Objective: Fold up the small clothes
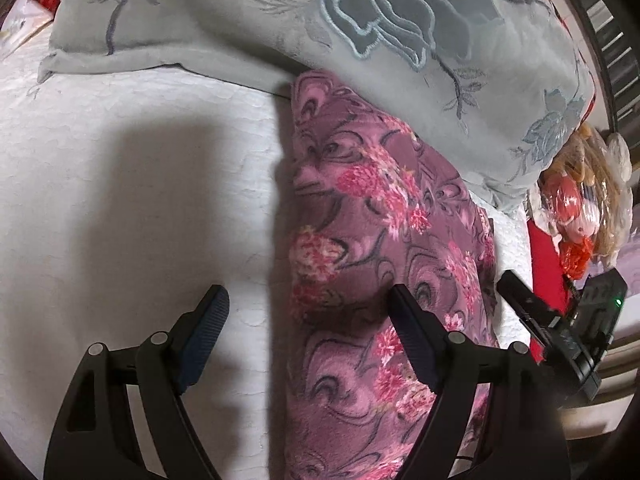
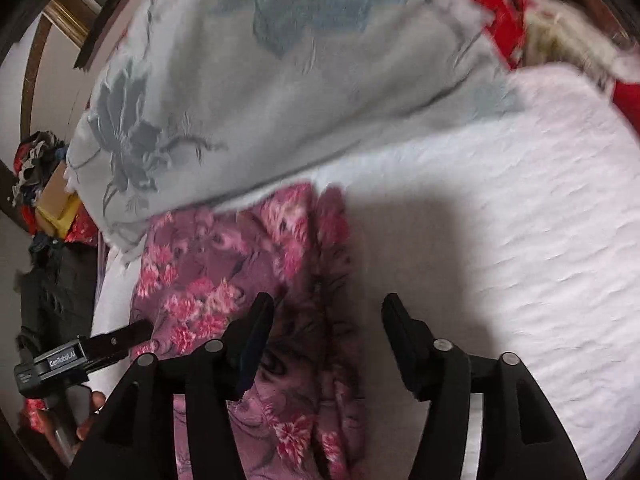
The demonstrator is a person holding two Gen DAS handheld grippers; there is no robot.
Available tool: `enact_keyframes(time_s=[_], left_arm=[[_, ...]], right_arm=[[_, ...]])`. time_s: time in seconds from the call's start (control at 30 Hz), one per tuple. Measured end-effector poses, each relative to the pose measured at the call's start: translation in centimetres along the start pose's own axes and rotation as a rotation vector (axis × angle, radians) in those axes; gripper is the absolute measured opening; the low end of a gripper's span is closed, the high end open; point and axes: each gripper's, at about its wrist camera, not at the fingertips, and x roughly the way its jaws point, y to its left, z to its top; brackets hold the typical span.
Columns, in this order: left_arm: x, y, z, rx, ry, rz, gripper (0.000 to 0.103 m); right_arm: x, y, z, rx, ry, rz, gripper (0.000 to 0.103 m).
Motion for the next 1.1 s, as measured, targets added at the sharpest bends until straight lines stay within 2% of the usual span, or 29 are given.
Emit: enact_keyframes(time_s=[0.13, 0.27, 0.3, 0.33, 0.37, 0.4, 0.47, 0.53, 0.57, 0.63, 0.7, 0.8, 0.87, 0.9, 0.97, 1.03, 1.1], left_arm=[[-0.1, 0.6, -0.3, -0.027, 0.000, -0.023, 0.082], [-0.2, 0.2, -0.5, 0.002, 0.007, -0.011, 0.082], [-0.3, 0.1, -0.4, 0.003, 0.011, -0.014, 0.082], [-0.4, 0.0, -0.4, 0.000, 0.008, -0.025, 0.082], [-0.6, -0.2, -0.2, -0.006, -0.004, -0.045, 0.082], [-0.8, -0.3, -0.2, -0.011, -0.014, -0.056, 0.082], [-0.8, -0.6, -0.1, -0.010, -0.027, -0.062, 0.082], [0.3, -1.0, -0.2, 0.009, -0.013, -0.015, 0.082], [0.9, -1.1, -0.3, 0.018, -0.003, 0.003, 0.082], [1.1, -1.5, -0.6, 0.040, -0.016, 0.031, 0.083], [0.3, -2.1, -0.9, 0.060, -0.016, 0.057, 0.083], [-1.4, -2.9, -2.3, 0.093, -0.063, 0.131, 0.083], [-2.1, -3.6, -3.8, 0.127, -0.111, 0.207, 0.083], [-1.9, -3.9, -4.6, 0.144, -0.122, 0.231, 0.083], [-0.8, -4.4, -5.6, 0.160, -0.105, 0.245, 0.083], [-0.5, -4.0, -6.0, 0.145, -0.101, 0.246, 0.083], [-0.6, -3.9, -6.0, 0.135, -0.105, 0.248, 0.083]], right_arm=[[0.2, 1.4, 0.3, -0.050, -0.013, 0.053, 0.060], [3.4, 1.7, 0.0, -0.050, 0.086, 0.014, 0.056], [3.4, 1.9, -0.2, -0.065, 0.067, 0.007, 0.054], [3.1, 2.0, -0.1, -0.082, 0.053, 0.007, 0.035], [2.6, 2.0, -0.1, -0.094, 0.049, 0.035, 0.011], [1.7, 1.9, -0.1, -0.100, 0.026, 0.063, 0.010], [0.1, 2.0, -0.2, -0.128, -0.033, 0.089, 0.009], [-0.7, 1.6, -0.5, -0.122, -0.068, 0.079, 0.009], [-0.2, 1.3, -0.7, -0.115, -0.062, 0.056, 0.009], [2.0, 0.9, -1.2, -0.120, 0.023, -0.015, 0.009], [1.6, 1.4, -1.1, -0.123, 0.011, -0.030, 0.010], [-0.5, 1.4, -1.1, -0.068, -0.021, 0.008, 0.015], [-2.1, 1.3, -1.8, -0.059, -0.043, 0.057, 0.017], [-2.6, 1.2, -2.4, -0.063, -0.045, 0.071, 0.020], [-2.4, 1.0, -3.6, -0.077, -0.020, 0.056, 0.042], [-0.5, 0.6, -5.0, -0.101, 0.077, -0.044, 0.044], [-1.3, 0.3, -5.7, -0.084, 0.045, -0.033, 0.045]])
